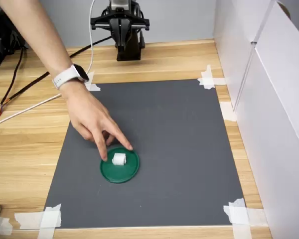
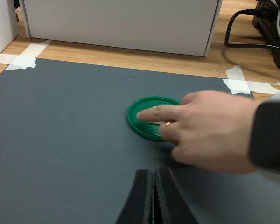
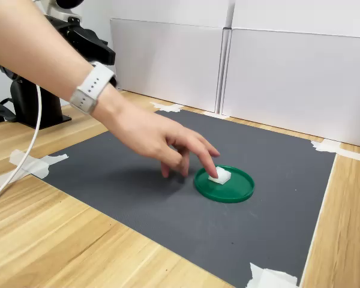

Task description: Grasp a white terminal and put it in the green lid.

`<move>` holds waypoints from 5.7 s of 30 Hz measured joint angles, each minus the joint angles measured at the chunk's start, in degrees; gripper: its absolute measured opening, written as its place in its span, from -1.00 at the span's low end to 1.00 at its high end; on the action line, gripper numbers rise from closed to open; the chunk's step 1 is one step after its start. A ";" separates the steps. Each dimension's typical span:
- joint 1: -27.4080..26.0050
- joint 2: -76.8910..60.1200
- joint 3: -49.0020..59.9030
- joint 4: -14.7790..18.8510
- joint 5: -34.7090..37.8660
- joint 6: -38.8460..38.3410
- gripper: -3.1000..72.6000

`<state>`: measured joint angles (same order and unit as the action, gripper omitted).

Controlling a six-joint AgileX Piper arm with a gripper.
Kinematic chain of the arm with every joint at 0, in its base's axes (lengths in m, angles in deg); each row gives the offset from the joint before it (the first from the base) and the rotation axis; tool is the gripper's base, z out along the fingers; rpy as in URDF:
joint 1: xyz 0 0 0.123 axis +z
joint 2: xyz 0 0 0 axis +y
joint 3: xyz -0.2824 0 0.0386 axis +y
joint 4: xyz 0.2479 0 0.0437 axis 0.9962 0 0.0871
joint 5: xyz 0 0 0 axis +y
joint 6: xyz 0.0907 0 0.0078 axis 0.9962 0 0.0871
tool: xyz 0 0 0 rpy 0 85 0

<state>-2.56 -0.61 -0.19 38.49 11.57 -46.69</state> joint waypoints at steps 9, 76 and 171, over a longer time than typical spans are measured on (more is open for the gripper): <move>0.00 0.00 0.00 0.00 0.00 0.00 -0.97; 0.00 15.75 -6.36 0.00 1.73 -1.31 -0.97; 15.31 97.28 -54.18 -35.50 39.98 -7.77 0.17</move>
<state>12.75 96.67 -54.37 2.99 51.54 -54.46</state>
